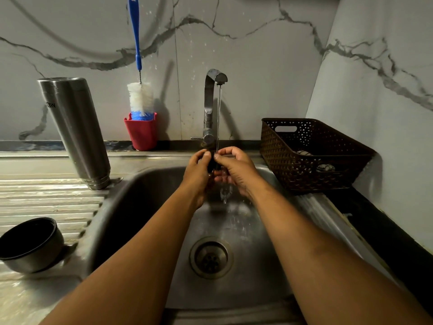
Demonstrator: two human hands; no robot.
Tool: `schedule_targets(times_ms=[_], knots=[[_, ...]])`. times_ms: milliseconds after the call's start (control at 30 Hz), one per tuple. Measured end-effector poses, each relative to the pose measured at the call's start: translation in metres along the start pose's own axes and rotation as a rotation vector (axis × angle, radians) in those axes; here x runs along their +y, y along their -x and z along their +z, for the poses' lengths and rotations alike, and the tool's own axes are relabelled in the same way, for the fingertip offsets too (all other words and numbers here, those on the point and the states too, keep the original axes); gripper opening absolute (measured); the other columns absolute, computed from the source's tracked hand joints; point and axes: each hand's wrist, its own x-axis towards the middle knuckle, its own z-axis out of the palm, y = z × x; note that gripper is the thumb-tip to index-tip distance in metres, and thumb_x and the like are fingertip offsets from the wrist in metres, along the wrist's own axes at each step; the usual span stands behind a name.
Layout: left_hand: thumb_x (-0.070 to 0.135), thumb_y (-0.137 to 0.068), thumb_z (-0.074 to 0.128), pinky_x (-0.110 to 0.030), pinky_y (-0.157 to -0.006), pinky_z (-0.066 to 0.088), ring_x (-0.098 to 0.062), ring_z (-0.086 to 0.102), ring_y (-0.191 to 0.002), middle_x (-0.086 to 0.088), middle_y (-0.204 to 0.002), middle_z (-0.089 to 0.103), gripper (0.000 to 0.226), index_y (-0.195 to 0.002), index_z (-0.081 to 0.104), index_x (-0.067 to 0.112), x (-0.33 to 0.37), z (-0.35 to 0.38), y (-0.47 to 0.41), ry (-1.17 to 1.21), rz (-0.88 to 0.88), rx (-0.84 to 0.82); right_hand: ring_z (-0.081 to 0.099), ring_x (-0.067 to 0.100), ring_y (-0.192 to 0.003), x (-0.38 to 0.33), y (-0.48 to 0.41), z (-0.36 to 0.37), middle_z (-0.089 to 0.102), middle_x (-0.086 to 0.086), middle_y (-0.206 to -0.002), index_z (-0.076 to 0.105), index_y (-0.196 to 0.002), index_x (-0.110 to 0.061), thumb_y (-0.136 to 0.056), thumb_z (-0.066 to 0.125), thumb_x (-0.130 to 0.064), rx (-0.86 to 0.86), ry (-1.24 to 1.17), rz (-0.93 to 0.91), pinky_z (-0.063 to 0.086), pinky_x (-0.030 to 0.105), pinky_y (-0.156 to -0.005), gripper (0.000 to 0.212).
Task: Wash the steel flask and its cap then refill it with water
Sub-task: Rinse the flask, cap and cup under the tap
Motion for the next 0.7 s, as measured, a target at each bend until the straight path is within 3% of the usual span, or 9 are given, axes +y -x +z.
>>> schedule_targets(times_ms=[133,267,367,533,600,700], knots=[[0.020,-0.105,0.058,-0.020,-0.060,0.058,-0.017,0.068,-0.106,-0.006,-0.132,0.064,0.044,-0.149,0.052,0.027,0.000,-0.002,0.002,0.025,0.104,0.001,0.075,0.021,-0.067,-0.003,0.000,0.000,0.069,0.017,-0.103,0.054,-0.122,-0.005,-0.104,0.056,-0.009,0.021,-0.202,0.086,0.061,0.032,-0.058,0.019],[0.029,-0.102,0.064,-0.028,-0.069,0.057,-0.018,0.068,-0.103,-0.009,-0.126,0.069,0.034,-0.135,0.062,0.023,0.002,-0.001,0.004,-0.001,0.100,-0.022,0.062,0.015,-0.057,-0.008,0.002,0.006,0.065,0.014,-0.092,0.056,-0.122,-0.010,-0.109,0.047,-0.024,-0.011,-0.239,0.174,0.055,0.030,-0.054,0.021],[0.039,-0.098,0.068,-0.029,-0.060,0.054,-0.021,0.067,-0.095,-0.013,-0.122,0.071,0.031,-0.125,0.069,0.024,0.001,0.002,0.002,0.009,0.058,-0.080,0.047,0.012,-0.050,-0.007,0.004,0.015,0.060,0.008,-0.079,0.060,-0.122,-0.011,-0.109,0.040,-0.042,0.025,-0.177,0.261,0.043,0.024,-0.043,0.038],[0.057,-0.100,0.056,-0.026,-0.055,0.046,-0.013,0.054,-0.067,-0.005,-0.088,0.066,0.049,-0.130,0.066,0.020,-0.001,0.006,0.001,0.025,0.058,-0.178,0.033,0.009,-0.033,-0.008,0.001,0.015,0.047,0.000,-0.050,0.060,-0.094,-0.018,-0.106,0.039,-0.058,0.102,-0.173,0.290,0.028,0.016,-0.037,0.046],[0.062,-0.100,0.051,-0.025,-0.051,0.044,-0.012,0.050,-0.060,-0.003,-0.080,0.060,0.057,-0.131,0.065,0.017,-0.003,0.009,0.001,0.054,0.028,-0.146,0.033,0.008,-0.033,-0.008,0.001,0.015,0.046,0.000,-0.050,0.060,-0.093,-0.018,-0.106,0.039,-0.057,0.098,-0.161,0.286,0.027,0.015,-0.036,0.047],[0.060,-0.101,0.050,-0.025,-0.051,0.041,-0.012,0.052,-0.059,-0.009,-0.090,0.068,0.053,-0.124,0.068,0.015,-0.002,0.013,0.003,0.125,-0.012,-0.030,0.041,0.010,-0.047,-0.005,0.004,0.018,0.056,0.005,-0.069,0.062,-0.112,-0.016,-0.107,0.040,-0.052,0.068,-0.125,0.238,0.034,0.021,-0.044,0.042]])
